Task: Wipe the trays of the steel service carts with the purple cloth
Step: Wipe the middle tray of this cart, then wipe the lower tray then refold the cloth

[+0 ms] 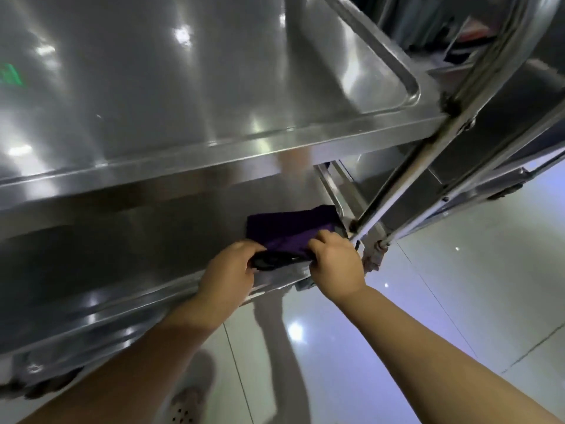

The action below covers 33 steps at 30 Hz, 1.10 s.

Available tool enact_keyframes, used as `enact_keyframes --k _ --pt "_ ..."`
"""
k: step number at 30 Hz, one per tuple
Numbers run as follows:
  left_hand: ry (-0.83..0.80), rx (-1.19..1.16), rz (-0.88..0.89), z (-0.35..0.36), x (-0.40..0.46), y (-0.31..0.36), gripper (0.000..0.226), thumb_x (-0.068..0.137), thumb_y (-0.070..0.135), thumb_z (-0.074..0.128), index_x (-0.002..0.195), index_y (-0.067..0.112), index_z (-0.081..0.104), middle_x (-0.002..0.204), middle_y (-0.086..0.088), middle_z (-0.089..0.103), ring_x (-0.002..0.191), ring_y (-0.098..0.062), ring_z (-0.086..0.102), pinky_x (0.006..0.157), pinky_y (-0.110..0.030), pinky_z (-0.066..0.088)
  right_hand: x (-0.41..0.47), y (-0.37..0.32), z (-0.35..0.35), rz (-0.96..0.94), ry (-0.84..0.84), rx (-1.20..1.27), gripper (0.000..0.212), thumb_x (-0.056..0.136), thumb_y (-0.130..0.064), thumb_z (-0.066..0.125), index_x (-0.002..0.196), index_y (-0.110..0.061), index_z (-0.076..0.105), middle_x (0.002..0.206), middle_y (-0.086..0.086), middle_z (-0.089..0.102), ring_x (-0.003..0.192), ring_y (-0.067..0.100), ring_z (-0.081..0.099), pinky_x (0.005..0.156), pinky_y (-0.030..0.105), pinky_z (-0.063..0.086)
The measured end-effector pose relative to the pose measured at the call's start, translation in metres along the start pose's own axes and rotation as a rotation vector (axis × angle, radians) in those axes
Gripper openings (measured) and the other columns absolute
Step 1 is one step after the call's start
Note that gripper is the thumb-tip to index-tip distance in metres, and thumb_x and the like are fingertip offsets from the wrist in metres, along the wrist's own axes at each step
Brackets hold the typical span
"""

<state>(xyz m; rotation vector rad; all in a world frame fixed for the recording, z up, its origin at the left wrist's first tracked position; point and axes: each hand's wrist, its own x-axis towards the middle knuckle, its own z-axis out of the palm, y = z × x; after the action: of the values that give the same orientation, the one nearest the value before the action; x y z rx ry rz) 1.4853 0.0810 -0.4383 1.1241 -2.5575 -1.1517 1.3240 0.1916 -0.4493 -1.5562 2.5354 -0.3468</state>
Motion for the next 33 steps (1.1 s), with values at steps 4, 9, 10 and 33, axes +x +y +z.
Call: enact_keyframes --k 4,9,10,33 --pt "0.142 0.154 0.091 -0.004 0.002 -0.039 0.044 0.088 -0.004 0.05 0.124 0.018 0.063 0.126 -0.001 0.059 0.113 -0.024 0.057 0.098 -0.036 0.046 0.001 -0.02 0.014 0.179 -0.103 0.204 0.067 0.079 -0.03 0.045 0.144 -0.016 0.044 0.155 0.013 0.03 0.141 0.032 0.026 0.116 0.037 0.019" --pt "0.264 0.552 0.035 -0.021 0.028 -0.082 0.048 0.096 0.035 0.046 0.142 0.022 0.04 0.144 0.0 0.042 0.135 -0.023 0.03 0.107 -0.041 0.025 0.035 -0.038 0.038 0.384 -0.167 -0.086 0.098 0.09 -0.073 0.017 0.151 0.002 -0.002 0.159 0.024 -0.001 0.147 0.037 -0.005 0.119 0.045 -0.003" --pt "0.282 0.585 0.037 -0.021 0.028 -0.093 0.051 0.096 0.042 0.042 0.143 0.023 0.039 0.144 0.001 0.041 0.136 -0.023 0.028 0.108 -0.041 0.024 0.042 -0.041 0.042 0.405 -0.192 -0.129 0.105 0.086 -0.077 0.014 0.151 0.003 -0.004 0.158 0.025 -0.003 0.146 0.039 -0.006 0.119 0.047 -0.004" --pt "0.636 0.673 0.15 -0.012 0.021 -0.116 0.052 0.068 0.018 0.037 0.107 -0.007 0.061 0.109 -0.024 0.061 0.113 -0.035 0.041 0.093 -0.047 0.025 0.098 -0.053 0.065 -0.346 -0.262 -0.138 0.08 0.093 -0.053 0.036 0.154 -0.02 -0.005 0.161 0.001 -0.013 0.147 0.018 -0.017 0.118 0.034 -0.011"
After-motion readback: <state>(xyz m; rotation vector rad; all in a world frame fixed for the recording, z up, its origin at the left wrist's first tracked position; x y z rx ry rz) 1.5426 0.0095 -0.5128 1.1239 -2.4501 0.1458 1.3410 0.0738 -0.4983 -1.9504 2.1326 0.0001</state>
